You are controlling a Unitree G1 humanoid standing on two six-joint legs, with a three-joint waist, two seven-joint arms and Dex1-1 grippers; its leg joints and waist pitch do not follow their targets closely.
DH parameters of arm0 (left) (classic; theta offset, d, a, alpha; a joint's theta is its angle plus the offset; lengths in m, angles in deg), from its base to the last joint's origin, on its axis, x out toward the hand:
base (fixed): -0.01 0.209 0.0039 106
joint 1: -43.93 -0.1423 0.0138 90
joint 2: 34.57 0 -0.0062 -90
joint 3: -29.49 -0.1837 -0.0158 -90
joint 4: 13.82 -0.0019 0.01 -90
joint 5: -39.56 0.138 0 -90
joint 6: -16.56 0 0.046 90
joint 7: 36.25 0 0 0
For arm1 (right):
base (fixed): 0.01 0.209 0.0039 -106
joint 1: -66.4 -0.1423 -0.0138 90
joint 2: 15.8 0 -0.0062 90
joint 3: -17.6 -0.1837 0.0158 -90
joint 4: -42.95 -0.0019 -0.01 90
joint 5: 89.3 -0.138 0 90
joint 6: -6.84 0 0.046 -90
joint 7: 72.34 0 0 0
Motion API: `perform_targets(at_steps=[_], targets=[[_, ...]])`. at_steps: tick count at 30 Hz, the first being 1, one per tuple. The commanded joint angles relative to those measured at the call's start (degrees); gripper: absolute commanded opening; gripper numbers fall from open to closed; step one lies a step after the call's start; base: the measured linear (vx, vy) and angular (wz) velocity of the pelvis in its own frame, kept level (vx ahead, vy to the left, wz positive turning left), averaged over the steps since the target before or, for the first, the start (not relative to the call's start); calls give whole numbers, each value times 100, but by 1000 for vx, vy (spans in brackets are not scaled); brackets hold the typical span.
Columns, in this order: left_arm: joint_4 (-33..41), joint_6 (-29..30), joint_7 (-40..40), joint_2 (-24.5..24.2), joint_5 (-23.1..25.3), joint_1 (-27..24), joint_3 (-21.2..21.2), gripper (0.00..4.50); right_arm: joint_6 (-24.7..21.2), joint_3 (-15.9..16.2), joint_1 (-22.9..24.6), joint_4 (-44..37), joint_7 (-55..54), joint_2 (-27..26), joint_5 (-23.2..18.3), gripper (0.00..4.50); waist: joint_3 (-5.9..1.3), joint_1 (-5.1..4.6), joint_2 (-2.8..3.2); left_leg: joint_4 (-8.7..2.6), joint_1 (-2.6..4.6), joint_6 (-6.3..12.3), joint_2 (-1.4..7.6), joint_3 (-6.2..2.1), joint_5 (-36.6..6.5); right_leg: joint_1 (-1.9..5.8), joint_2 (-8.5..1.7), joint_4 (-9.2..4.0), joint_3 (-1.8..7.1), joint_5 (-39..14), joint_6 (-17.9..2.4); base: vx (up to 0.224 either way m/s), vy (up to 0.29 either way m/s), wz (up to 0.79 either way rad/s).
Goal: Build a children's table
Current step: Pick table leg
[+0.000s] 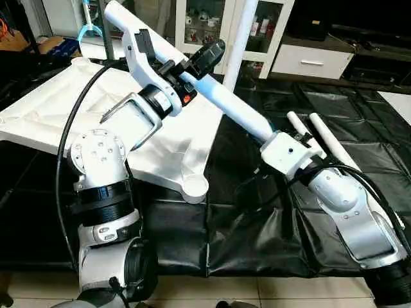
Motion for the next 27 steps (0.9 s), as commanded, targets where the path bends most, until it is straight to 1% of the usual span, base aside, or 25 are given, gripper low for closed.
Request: perform_targets(at_steps=[1, 3, 6, 7, 11, 12, 13, 14, 15, 16, 17, 18, 19, 20, 21, 22, 23, 24, 25, 26, 27], targets=[[37, 51, 38, 30, -81, 62, -125, 450, 53, -46, -84, 83, -100, 64, 150, 180, -414, -27, 121, -401, 141, -27, 28, 9, -1945, 315, -78, -374, 113, -1885, -536, 0, 0, 0], [33, 57, 36, 38, -94, 64, -115, 423, 73, -44, -85, 71, -175, 75, 233, 180, -417, -30, 117, -399, 139, -27, 29, 9, -1907, 313, -76, -369, 113, -1836, -541, 0, 0, 0], [38, 67, 79, 50, -83, 58, -113, 402, 197, -54, -117, 121, -391, 91, 474, 180, -423, -31, 118, -398, 138, -23, 30, 12, -1819, 324, -75, -350, 119, -1688, -580, 0, 0, 0], [36, 65, 91, 51, -92, 56, -114, 377, 233, -57, -129, 138, -448, 95, 533, 180, -429, -29, 120, -393, 142, -18, 31, 14, -1777, 323, -76, -338, 122, -1609, -605, 0, 0, 0], [36, 57, 105, 31, -144, 51, -136, 369, 282, -64, -151, 176, -525, 91, 621, 180, -438, -27, 124, -389, 143, 23, 33, 19, -1631, 341, -74, -301, 131, -1332, -701, 0, 0, 0], [42, 56, 98, 9, -165, 46, -155, 364, 259, -100, -149, 200, -460, 27, 484, 180, -439, -30, 123, -387, 139, 37, 32, 22, -1611, 345, -72, -298, 133, -1290, -717, 0, 0, 0], [50, 54, 88, -3, -166, 41, -168, 337, 217, -144, -138, 201, -386, -45, 323, 180, -448, -33, 124, -380, 135, 91, 30, 26, -1557, 357, -75, -280, 135, -1165, -775, 0, 0, 0], [55, 46, 68, -12, -158, 35, -188, 337, 182, -184, -127, 203, -332, -99, 192, 180, -448, -33, 124, -380, 135, 91, 30, 26, -1557, 357, -75, -280, 135, -1165, -775, 0, 0, 0], [56, 44, 63, -14, -156, 33, -193, 330, 173, -193, -125, 203, -319, -113, 160, 180, -447, -32, 118, -376, 137, 126, 30, 33, -1565, 353, -77, -283, 135, -1163, -805, 0, 0, 0], [81, 57, 26, -39, -146, 16, -232, 330, 116, -224, -102, 189, -77, -194, -178, 180, -450, -31, 124, -377, 146, 175, 34, 32, -1564, 357, -73, -275, 133, -1114, -837, 0, 0, 0], [96, 60, -2, -60, -133, 6, -262, 328, 115, -217, -87, 179, 104, -222, -387, 180, -450, -26, 135, -380, 139, 181, 46, 22, -1517, 364, -81, -262, 135, -1045, -867, 0, 0, 0], [118, 58, -91, -118, -95, -13, -338, 328, 49, -207, -22, 122, 640, -288, -1006, 180, -451, -28, 131, -381, 153, 240, 41, 34, -1575, 367, -67, -270, 130, -1035, -882, 0, 0, 0], [132, 52, -165, -161, -73, -27, -385, 329, -103, -242, 31, 47, 931, -340, -1397, 180, -449, -23, 139, -383, 158, 294, 49, 31, -1628, 367, -68, -270, 127, -1043, -911, 0, 0, 0], [138, 47, -197, -179, -62, -33, -405, 329, -160, -253, 49, 19, 1032, -353, -1529, 180, -446, -21, 147, -385, 152, 311, 57, 24, -1630, 367, -77, -266, 128, -1036, -931, 0, 0, 0], [173, 72, -310, -232, -80, -59, -455, 329, -315, -271, 102, -87, 1403, -332, -1947, 180, -452, -2, 139, -385, 148, 334, 65, 19, -1580, 379, -91, -266, 126, -1013, -975, 0, 0, 0], [223, 100, -405, -271, -124, -84, -478, 329, -414, -240, 142, -157, 1701, -232, -2159, 180, -449, 4, 139, -393, 140, 316, 72, 12, -1547, 383, -94, -260, 127, -1002, -984, 0, 0, 0], [250, 118, -444, -287, -149, -96, -486, 329, -421, -225, 156, -177, 1816, -180, -2225, 180, -450, 16, 140, -392, 139, 306, 78, 10, -1481, 395, -102, -252, 131, -965, -1004, 0, 0, 0], [281, 135, -487, -306, -174, -110, -496, 329, -424, -210, 171, -196, 1933, -124, -2288, 180, -444, 20, 142, -396, 137, 289, 84, 11, -1462, 389, -104, -253, 134, -970, -1020, 0, 0, 0], [334, 216, -534, -325, -271, -126, -491, 329, -557, -271, 180, -228, 2074, -85, -2464, 180, -439, 24, 136, -385, 152, 239, 73, 25, -1493, 375, -100, -259, 139, -1088, -1035, 0, 0, 0], [334, 216, -534, -325, -271, -126, -491, 329, -557, -271, 180, -228, 2074, -85, -2464, 180, -439, 30, 135, -386, 148, 226, 69, 28, -1522, 374, -108, -270, 141, -1162, -1029, 0, 0, 0], [387, 283, -610, -363, -355, -147, -514, 329, -653, -331, 148, -235, 2194, -46, -2588, 180, -439, 34, 126, -389, 141, 190, 65, 22, -1558, 382, -117, -279, 136, -1318, -993, 0, 0, 0]])
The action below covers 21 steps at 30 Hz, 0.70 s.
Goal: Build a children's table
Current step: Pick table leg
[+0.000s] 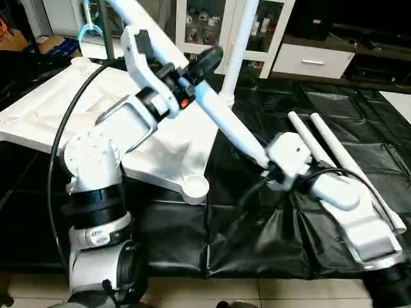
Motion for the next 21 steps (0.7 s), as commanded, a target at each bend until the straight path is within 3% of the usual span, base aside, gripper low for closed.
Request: perform_targets(at_steps=[1, 5, 7, 11, 13, 16, 18, 21], targets=[[178, 127, -164, 13, -192, 59, -231, 329, -80, -11, 12, -171, 292, 110, -114, 180, -433, 13, 115, -398, 137, 167, 67, 19, -1573, 370, -121, -296, 135, -1411, -927, 0, 0, 0], [213, 155, -232, -30, -279, 28, -272, 329, -113, -68, -49, -143, 444, 177, -197, 180, -415, 6, 112, -403, 138, 81, 58, 12, -1754, 342, -105, -345, 122, -1789, -765, 0, 0, 0], [185, 93, -258, -48, -279, 21, -288, 300, -185, -93, -74, -155, 545, 234, -295, 180, -412, 4, 112, -407, 139, 35, 53, 3, -1839, 335, -103, -363, 113, -1936, -692, 0, 0, 0], [73, 37, -179, -14, -284, 74, -164, 289, -238, -105, -79, -176, 584, 277, -348, 180, -410, -1, 102, -399, 134, 23, 44, -4, -1922, 320, -102, -395, 99, -2167, -569, 0, 0, 0], [22, 16, -103, -3, -291, 105, -96, 251, -248, -116, -84, -175, 578, 285, -329, 180, -411, -1, 101, -399, 130, 14, 42, -8, -1935, 315, -105, -404, 94, -2230, -546, 0, 0, 0], [-39, -105, -37, -14, -236, 138, -66, 251, -234, -137, -100, -135, 561, 271, -296, 180, -416, -2, 102, -399, 129, 7, 44, -15, -1944, 311, -102, -406, 89, -2230, -531, 0, 0, 0], [-70, -160, -12, -19, -200, 150, -62, 208, -229, -133, -107, -126, 561, 272, -286, 180, -416, 2, 133, -405, 127, -4, 44, -24, -1959, 313, -105, -402, 86, -2225, -534, 0, 0, 0], [-108, -337, 6, -56, -52, 171, -80, 203, -232, -120, -133, -116, 512, 266, -266, 180, -422, -5, 119, -408, 125, 5, 48, -25, -1942, 316, -102, -396, 89, -2111, -555, 0, 0, 0]])
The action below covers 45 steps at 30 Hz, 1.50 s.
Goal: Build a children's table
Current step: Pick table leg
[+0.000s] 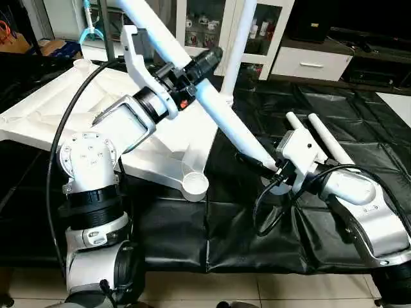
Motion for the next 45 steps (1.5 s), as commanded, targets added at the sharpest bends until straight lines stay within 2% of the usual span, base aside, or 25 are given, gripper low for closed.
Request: perform_targets(at_steps=[1, 6, 13, 15, 18, 21, 22, 24, 25, 29, 32, 33, 34, 35, 37, 39, 40, 43, 44, 45], targets=[[-27, -126, 51, -1, 86, 175, -79, 184, -9, 7, -66, -109, 70, 66, 117, 180, -422, 1, 118, -429, 127, 5, 48, -12, -1942, 313, -101, -395, 92, -2100, -574, 0, 0, 0], [-30, -494, 97, -53, 371, 195, -170, 151, 8, -3, -102, -68, -19, 42, 187, 180, -435, 14, 113, -425, 123, 30, 56, 1, -1758, 330, -112, -352, 113, -1795, -707, 0, 0, 0], [-48, -749, 98, -78, 489, 198, -251, 146, 77, -2, -134, -31, -117, 15, 291, 180, -444, 15, 115, -420, 123, 59, 63, 12, -1599, 351, -117, -309, 128, -1503, -834, 0, 0, 0], [-46, -933, 88, -96, 670, 213, -342, 146, 69, -113, -187, 1, -217, -113, 166, 236, -439, 13, 118, -419, 121, 64, 60, 16, -1580, 350, -115, -308, 130, -1488, -849, 0, 0, 0], [-66, -1076, 124, -85, 761, 248, -364, 146, 56, -192, -207, -46, -287, -206, 59, 252, -434, 1, 127, -431, 134, 50, 74, 4, -1688, 343, -112, -321, 124, -1583, -801, 0, 0, 0], [-139, -1354, 255, -126, 985, 320, -411, 143, 429, -177, -198, -169, -467, -291, 273, 290, -403, -3, 140, -440, 129, -1, 63, 4, -1794, 326, -119, -347, 125, -1764, -700, 0, 0, 0], [-207, -1464, 355, -133, 1067, 373, -394, 143, 900, -99, -191, -255, -655, -341, 575, 290, -402, -12, 134, -436, 141, -15, 56, 8, -1843, 315, -111, -360, 124, -1849, -657, 0, 0, 0], [-270, -1539, 417, -144, 1102, 413, -377, 143, 1409, 57, -148, -386, -803, -360, 931, 314, -399, -3, 130, -435, 138, -93, 44, 5, -1869, 296, -114, -367, 123, -2015, -553, 0, 0, 0], [-324, -1648, 531, -139, 1161, 441, -345, 143, 1689, 205, -76, -530, -840, -368, 1128, 325, -395, -3, 146, -446, 135, -105, 56, -8, -1892, 294, -113, -362, 124, -2001, -527, 0, 0, 0], [-391, -1691, 632, -118, 1129, 482, -260, 143, 1623, 290, 68, -731, -744, -430, 1053, 338, -388, -15, 146, -454, 147, -46, 58, -9, -2037, 287, -94, -358, 127, -1904, -558, 0, 0, 0], [-528, -1752, 945, -46, 968, 639, 87, 143, 1366, 566, 546, -1000, -447, -328, 944, 339, -371, -15, 130, -467, 124, 16, 55, -18, -2096, 304, -88, -369, 121, -1877, -559, 0, 0, 0], [-550, -1771, 1019, -24, 908, 691, 186, 143, 1392, 673, 704, -982, -401, -219, 1056, 339, -378, -18, 131, -464, 107, 15, 50, -17, -2072, 326, -94, -369, 123, -1873, -537, 0, 0, 0], [-558, -1772, 1033, -14, 877, 708, 210, 143, 1418, 695, 742, -936, -441, -192, 1151, 339, -384, 6, 137, -460, 127, 2, 62, -27, -2073, 319, -106, -359, 121, -1869, -549, 0, 0, 0], [-568, -1769, 1062, 2, 816, 737, 255, 143, 1462, 734, 810, -852, -528, -152, 1336, 339, -370, -13, 114, -465, 96, 0, 53, -24, -2088, 321, -112, -374, 122, -1950, -549, 0, 0, 0], [-561, -1770, 1083, 7, 797, 750, 267, 143, 1470, 733, 851, -789, -606, -160, 1427, 339, -353, -27, 111, -462, 113, 8, 45, -18, -2198, 285, -103, -399, 113, -2154, -527, 0, 0, 0], [-546, -1766, 1131, 53, 670, 793, 310, 143, 1548, 704, 905, -619, -864, -180, 1781, 339, -343, -29, 107, -451, 120, -26, 39, -21, -2284, 259, -106, -430, 107, -2426, -420, 0, 0, 0], [-521, -1759, 1144, 63, 635, 798, 313, 142, 1574, 693, 927, -580, -913, -182, 1857, 339, -348, -28, 70, -445, 123, -27, 34, -20, -2295, 254, -106, -436, 101, -2537, -377, 0, 0, 0], [-482, -1711, 1117, 53, 599, 787, 281, 142, 1610, 669, 946, -539, -948, -186, 1920, 339, -340, -35, 87, -448, 124, -12, 34, -26, -2361, 246, -98, -460, 91, -2638, -297, 0, 0, 0], [-413, -1698, 1025, 88, 502, 780, 288, 142, 1583, 628, 973, -548, -944, -186, 1905, 339, -351, -41, 42, -440, 118, 7, 33, -24, -2333, 253, -95, -458, 87, -2648, -253, 0, 0, 0], [-291, -1704, 770, 107, 357, 748, 262, 142, 1570, 598, 993, -528, -937, -156, 1901, 339, -346, -28, 63, -443, 119, 13, 35, -25, -2309, 249, -107, -459, 91, -2657, -252, 0, 0, 0]])
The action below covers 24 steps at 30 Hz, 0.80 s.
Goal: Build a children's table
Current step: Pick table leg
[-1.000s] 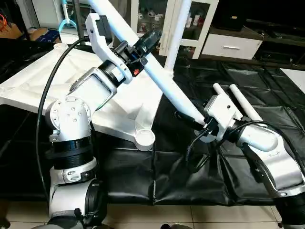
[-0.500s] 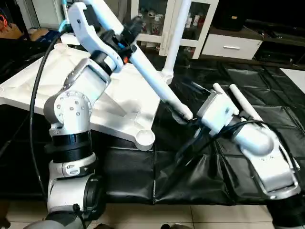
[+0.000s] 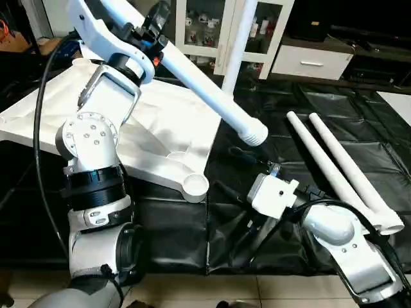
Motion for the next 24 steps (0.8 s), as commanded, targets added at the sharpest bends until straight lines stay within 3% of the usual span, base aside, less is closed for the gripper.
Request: perform_targets(at_steps=[1, 5, 8, 14, 24], targets=[[371, 24, -507, 65, -406, 45, -114, 142, 30, -188, 70, 70, -17, 107, 89, 339, -354, -12, 66, -444, 125, 16, 35, -21, -2290, 257, -116, -453, 93, -2652, -271, 0, 0, 0], [800, 106, -1172, 93, -960, -51, -169, 141, 46, -196, 119, 166, -30, 227, 127, 339, -364, 3, 48, -459, 120, -3, 65, -12, -2181, 279, -128, -394, 120, -2289, -473, 0, 0, 0], [1136, 211, -1561, 171, -1646, -75, -78, 141, 103, -185, 191, 252, 2, 316, 213, 339, -358, -10, 48, -455, 116, 15, 66, 15, -2191, 274, -112, -368, 134, -2111, -609, 0, 0, 0], [1477, 464, -2346, 120, -2329, -140, -203, 141, 164, -190, 233, 295, -74, 355, 354, 339, -349, -33, 61, -445, 125, 5, 50, 17, -2278, 272, -97, -411, 119, -2503, -412, 0, 0, 0], [1795, 679, -2827, -55, -2870, -393, -423, 141, 214, -266, 150, 386, -96, 384, 368, 339, -331, -80, 54, -442, 141, -78, 35, 2, -2559, 237, -69, -482, 82, -2983, -183, 0, 0, 0]])
